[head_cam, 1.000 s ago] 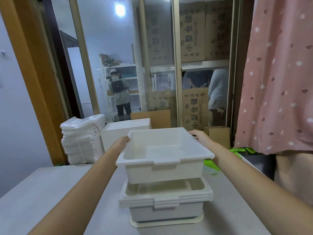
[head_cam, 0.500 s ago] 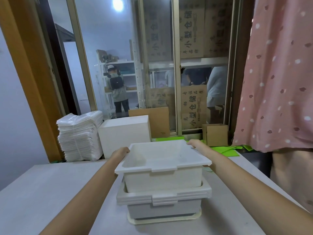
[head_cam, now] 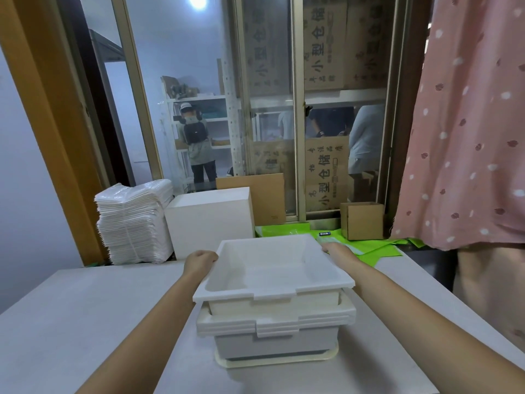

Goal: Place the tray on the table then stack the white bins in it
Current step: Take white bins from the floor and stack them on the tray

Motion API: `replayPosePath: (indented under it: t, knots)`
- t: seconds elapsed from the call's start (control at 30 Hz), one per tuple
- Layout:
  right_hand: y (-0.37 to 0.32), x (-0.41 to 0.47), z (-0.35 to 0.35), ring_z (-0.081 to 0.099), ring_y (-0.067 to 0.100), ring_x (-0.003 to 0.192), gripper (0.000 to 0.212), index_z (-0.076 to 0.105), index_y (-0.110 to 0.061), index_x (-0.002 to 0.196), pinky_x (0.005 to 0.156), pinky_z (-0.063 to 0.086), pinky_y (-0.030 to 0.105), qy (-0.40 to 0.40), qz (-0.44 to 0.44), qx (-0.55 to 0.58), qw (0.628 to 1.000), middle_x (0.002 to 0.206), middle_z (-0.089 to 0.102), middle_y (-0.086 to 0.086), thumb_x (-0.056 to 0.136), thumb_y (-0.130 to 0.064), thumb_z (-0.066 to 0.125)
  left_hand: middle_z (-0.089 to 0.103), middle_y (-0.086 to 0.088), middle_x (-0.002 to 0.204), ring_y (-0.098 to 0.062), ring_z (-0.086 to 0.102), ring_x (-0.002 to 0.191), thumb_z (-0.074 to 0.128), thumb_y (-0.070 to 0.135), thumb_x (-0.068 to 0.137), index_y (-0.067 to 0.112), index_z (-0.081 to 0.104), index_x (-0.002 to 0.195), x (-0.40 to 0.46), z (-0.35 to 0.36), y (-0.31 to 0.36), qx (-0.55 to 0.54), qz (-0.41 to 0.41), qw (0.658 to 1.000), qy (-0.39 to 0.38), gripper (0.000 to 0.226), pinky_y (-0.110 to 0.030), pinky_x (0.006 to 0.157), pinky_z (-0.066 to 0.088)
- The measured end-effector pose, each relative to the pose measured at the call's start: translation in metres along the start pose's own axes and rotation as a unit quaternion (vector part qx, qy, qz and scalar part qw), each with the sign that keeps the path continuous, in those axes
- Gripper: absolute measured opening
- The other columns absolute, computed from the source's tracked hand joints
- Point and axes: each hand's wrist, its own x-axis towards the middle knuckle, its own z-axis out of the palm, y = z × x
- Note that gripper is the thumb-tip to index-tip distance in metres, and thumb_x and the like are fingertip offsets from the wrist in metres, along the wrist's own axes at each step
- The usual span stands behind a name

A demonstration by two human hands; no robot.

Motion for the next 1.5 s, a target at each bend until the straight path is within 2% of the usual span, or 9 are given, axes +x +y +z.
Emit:
replayPosePath:
  t: [0.07,0.13,0.23,0.3,0.63,0.8,0.93,1.13,1.5]
  knots:
    - [0.006,0.004,0.002,0.047,0.026,0.089,0.021,0.058,0.003,0.088,0.062,0.022,0.029,0.011,-0.037,-0.018,0.999,0.104,0.055,0.023,0.092,0.003,0.037,0.058,-0.006,0.080,-0.022,0.055,0.074,0.056,0.008,0.088,0.005,0.061,0.090,0.000,0.000,-0.007,-0.015,0.006,1.000,-0.004,0.006,-0.025,0.058,0.041]
    - [0.011,0.006,0.005,0.052,0.026,0.100,0.022,0.060,-0.003,0.096,0.058,0.033,0.026,-0.010,-0.060,-0.013,0.998,0.113,0.058,0.016,0.092,0.004,0.039,0.056,-0.005,0.074,-0.019,0.053,0.067,0.055,0.007,0.088,0.007,0.061,0.081,-0.001,0.001,-0.013,-0.025,0.010,1.000,-0.010,0.009,-0.025,0.057,0.041]
    - [0.018,0.007,0.009,0.050,0.021,0.091,0.027,0.061,-0.011,0.097,0.054,0.036,0.019,-0.014,-0.045,0.068,0.997,0.108,0.055,0.007,0.089,0.005,0.041,0.061,-0.008,0.095,-0.024,0.058,0.087,0.057,0.008,0.089,0.006,0.065,0.102,-0.003,0.002,-0.020,-0.050,0.008,0.999,-0.007,0.016,-0.029,0.073,0.045]
    - [0.021,0.006,0.010,0.052,0.023,0.091,0.032,0.065,-0.010,0.104,0.056,0.038,0.023,-0.013,-0.033,0.107,0.994,0.107,0.057,0.008,0.088,0.005,0.042,0.061,-0.010,0.104,-0.025,0.058,0.091,0.057,0.008,0.090,0.005,0.064,0.111,-0.005,0.003,-0.021,-0.061,0.005,0.998,-0.007,0.023,-0.028,0.068,0.047]
    - [0.032,0.001,0.011,0.054,0.012,0.067,0.033,0.062,-0.008,0.118,0.056,0.042,0.020,0.000,-0.016,0.165,0.986,0.097,0.060,0.009,0.090,0.001,0.048,0.065,-0.012,0.107,-0.027,0.062,0.091,0.056,0.008,0.090,0.003,0.065,0.114,-0.008,0.007,-0.029,-0.093,0.000,0.996,0.003,0.026,-0.025,0.065,0.049]
    - [0.034,0.002,0.012,0.054,0.014,0.065,0.028,0.062,-0.014,0.108,0.057,0.041,0.024,0.005,-0.029,0.160,0.987,0.078,0.059,-0.002,0.089,0.001,0.047,0.066,-0.016,0.115,-0.032,0.064,0.101,0.057,0.008,0.090,0.001,0.064,0.117,-0.005,0.008,-0.032,-0.089,0.007,0.996,0.008,0.029,-0.038,0.088,0.053]
    - [0.035,0.001,0.012,0.055,0.016,0.067,0.027,0.062,-0.014,0.108,0.058,0.041,0.026,0.008,-0.036,0.143,0.989,0.079,0.060,-0.001,0.089,0.000,0.048,0.066,-0.018,0.114,-0.028,0.062,0.093,0.057,0.007,0.091,-0.001,0.064,0.117,-0.004,0.009,-0.033,-0.083,0.017,0.996,0.014,0.028,-0.034,0.083,0.050]
    - [0.032,-0.008,0.008,0.061,0.028,0.095,0.036,0.060,-0.016,0.123,0.077,0.046,0.032,0.012,-0.065,0.021,0.998,0.105,0.062,0.004,0.089,-0.015,0.047,0.065,-0.010,0.114,-0.024,0.060,0.095,0.057,0.014,0.090,0.006,0.064,0.114,0.001,0.008,-0.032,-0.001,0.035,0.999,0.026,0.026,-0.033,0.085,0.049]
    - [0.026,-0.022,0.003,0.055,0.023,0.083,0.041,0.055,-0.019,0.132,0.063,0.040,0.027,0.018,-0.082,-0.091,0.992,0.106,0.062,0.004,0.093,-0.022,0.043,0.066,-0.009,0.111,-0.023,0.058,0.090,0.051,0.020,0.092,0.011,0.063,0.110,-0.005,0.008,-0.025,0.140,0.074,0.986,0.042,0.023,-0.030,0.075,0.046]
